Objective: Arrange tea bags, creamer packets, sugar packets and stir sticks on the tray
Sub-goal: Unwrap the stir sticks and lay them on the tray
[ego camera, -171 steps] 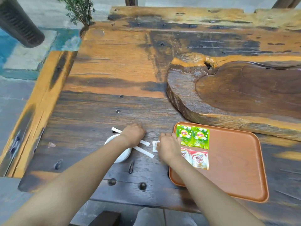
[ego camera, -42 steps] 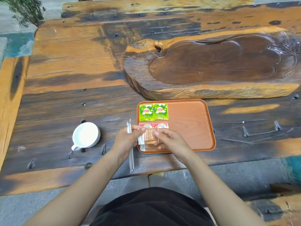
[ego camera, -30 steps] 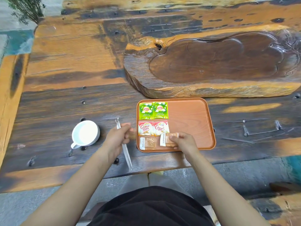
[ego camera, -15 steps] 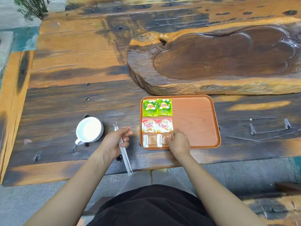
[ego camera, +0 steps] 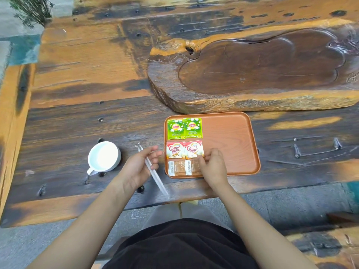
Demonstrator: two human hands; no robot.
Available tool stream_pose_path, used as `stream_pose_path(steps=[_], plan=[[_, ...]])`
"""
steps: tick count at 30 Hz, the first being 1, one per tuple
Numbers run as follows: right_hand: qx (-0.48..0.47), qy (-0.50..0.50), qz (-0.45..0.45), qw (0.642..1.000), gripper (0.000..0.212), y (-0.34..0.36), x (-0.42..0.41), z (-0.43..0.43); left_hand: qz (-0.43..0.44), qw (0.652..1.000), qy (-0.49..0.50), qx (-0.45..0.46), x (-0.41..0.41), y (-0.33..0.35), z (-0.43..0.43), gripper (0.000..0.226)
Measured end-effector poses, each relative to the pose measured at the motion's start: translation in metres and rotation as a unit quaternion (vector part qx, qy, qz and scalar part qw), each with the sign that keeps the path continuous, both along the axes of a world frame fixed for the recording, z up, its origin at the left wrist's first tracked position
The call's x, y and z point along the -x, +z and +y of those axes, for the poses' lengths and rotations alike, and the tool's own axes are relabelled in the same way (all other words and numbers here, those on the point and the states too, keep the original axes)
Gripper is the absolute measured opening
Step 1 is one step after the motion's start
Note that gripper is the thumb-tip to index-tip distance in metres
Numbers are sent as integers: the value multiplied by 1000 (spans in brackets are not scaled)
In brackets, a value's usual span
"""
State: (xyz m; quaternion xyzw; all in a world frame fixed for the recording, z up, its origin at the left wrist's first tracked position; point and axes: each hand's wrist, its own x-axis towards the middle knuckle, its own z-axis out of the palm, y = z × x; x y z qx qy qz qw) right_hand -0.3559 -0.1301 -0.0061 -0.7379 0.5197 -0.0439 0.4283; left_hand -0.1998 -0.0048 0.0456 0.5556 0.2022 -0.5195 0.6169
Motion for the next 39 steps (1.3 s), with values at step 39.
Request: stream_pose_path(steps=[39], plan=[[-67,-98,108,987,10,-22,20,-54,-114,989,-92,-26,9,6,-70,20]])
